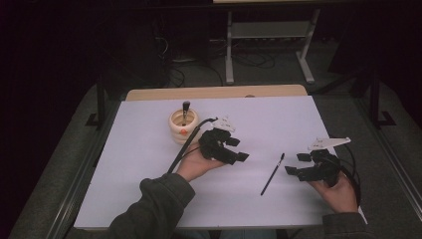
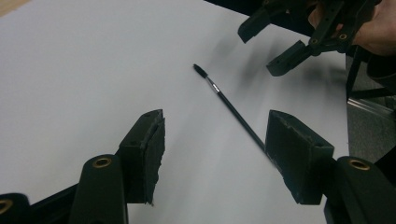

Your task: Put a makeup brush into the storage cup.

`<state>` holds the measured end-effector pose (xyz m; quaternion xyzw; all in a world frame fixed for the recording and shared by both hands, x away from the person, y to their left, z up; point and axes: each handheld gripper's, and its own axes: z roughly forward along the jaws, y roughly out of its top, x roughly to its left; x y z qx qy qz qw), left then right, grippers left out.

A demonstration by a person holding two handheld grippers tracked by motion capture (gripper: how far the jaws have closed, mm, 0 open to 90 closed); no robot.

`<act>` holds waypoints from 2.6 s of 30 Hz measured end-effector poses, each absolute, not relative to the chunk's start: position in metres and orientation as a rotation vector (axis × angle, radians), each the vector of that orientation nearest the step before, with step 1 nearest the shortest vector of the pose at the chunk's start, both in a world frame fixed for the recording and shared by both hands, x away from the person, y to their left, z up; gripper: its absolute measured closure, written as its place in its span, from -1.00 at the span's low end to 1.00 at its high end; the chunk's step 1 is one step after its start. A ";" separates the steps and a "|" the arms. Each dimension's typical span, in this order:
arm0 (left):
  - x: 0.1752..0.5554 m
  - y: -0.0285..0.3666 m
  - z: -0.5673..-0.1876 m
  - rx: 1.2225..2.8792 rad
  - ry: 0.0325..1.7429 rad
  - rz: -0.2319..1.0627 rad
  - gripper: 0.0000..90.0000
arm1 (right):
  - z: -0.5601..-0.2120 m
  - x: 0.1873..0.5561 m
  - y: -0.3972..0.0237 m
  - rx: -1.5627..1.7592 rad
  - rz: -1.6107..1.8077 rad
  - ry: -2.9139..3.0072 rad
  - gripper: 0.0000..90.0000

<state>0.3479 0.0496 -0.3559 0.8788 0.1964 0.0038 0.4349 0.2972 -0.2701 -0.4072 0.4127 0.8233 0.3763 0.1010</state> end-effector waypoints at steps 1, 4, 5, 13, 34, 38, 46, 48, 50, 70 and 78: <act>0.347 0.046 -0.357 2.195 0.482 0.002 -0.17 | -0.407 0.297 -0.271 1.225 1.103 2.432 -0.39; 0.345 0.034 -0.361 2.208 0.480 0.002 -0.17 | -0.408 0.298 -0.273 1.232 1.099 2.423 -0.39; 0.345 0.031 -0.362 2.214 0.482 -0.004 -0.17 | -0.408 0.299 -0.274 1.237 1.087 2.427 -0.39; 0.342 0.001 -0.376 2.252 0.501 0.006 -0.14 | -0.411 0.300 -0.278 1.276 1.089 2.408 -0.39; 0.339 -0.045 -0.408 2.350 0.567 -0.037 0.17 | -0.413 0.302 -0.283 1.302 1.074 2.392 -0.39; 0.338 -0.051 -0.412 2.368 0.586 -0.033 0.21 | -0.413 0.302 -0.283 1.301 1.072 2.392 -0.39; 0.328 -0.065 -0.420 2.404 0.593 0.011 0.33 | -0.413 0.302 -0.284 1.297 1.069 2.392 -0.39; 0.327 -0.067 -0.421 2.412 0.604 0.025 0.35 | -0.414 0.302 -0.283 1.305 1.068 2.392 -0.39; 0.327 -0.068 -0.421 2.430 0.597 0.044 0.37 | -0.414 0.302 -0.283 1.305 1.068 2.391 -0.39; 0.326 -0.081 -0.432 2.509 0.624 0.127 0.70 | -0.416 0.302 -0.283 1.301 1.058 2.399 -0.39; 0.333 -0.088 -0.428 2.594 0.598 0.113 0.78 | -0.416 0.301 -0.280 1.301 1.052 2.404 -0.39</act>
